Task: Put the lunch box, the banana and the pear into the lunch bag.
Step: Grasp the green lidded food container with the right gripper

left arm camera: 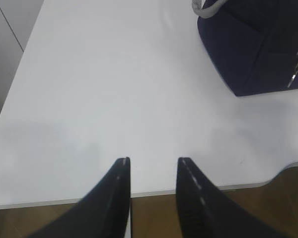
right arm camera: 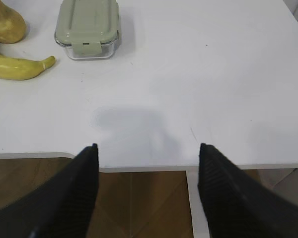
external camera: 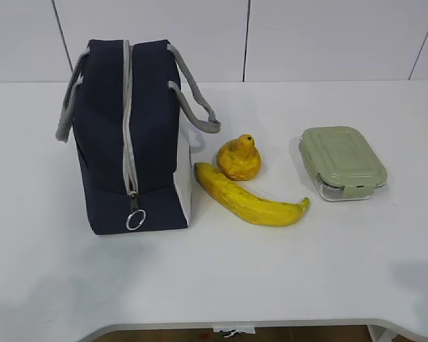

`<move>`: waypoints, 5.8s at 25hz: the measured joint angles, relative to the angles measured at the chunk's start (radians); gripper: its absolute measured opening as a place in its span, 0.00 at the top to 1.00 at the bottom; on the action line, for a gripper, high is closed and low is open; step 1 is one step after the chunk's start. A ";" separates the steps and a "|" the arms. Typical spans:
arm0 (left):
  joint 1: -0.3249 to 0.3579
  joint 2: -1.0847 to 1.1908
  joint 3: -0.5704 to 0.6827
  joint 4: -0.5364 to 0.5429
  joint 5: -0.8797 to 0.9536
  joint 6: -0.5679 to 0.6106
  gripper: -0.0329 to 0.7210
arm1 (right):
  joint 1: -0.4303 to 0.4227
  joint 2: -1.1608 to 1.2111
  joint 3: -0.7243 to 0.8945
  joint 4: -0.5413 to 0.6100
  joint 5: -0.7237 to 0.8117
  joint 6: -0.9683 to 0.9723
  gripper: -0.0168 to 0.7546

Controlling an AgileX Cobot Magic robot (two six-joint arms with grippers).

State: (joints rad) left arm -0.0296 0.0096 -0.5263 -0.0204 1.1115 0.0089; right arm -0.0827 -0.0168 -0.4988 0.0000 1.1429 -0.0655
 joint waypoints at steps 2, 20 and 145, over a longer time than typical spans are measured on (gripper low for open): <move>0.000 0.000 0.000 0.000 0.000 0.000 0.64 | 0.000 0.000 0.000 0.000 0.000 0.000 0.34; 0.000 0.000 0.000 0.000 0.000 0.000 0.64 | 0.000 0.173 -0.102 -0.012 0.046 0.000 0.34; 0.000 0.000 0.000 0.000 0.000 0.000 0.64 | -0.259 2.263 -0.980 1.143 0.040 -0.837 0.35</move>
State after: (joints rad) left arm -0.0296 0.0096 -0.5263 -0.0204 1.1115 0.0089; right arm -0.3418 2.2465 -1.4785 1.1426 1.1829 -0.9022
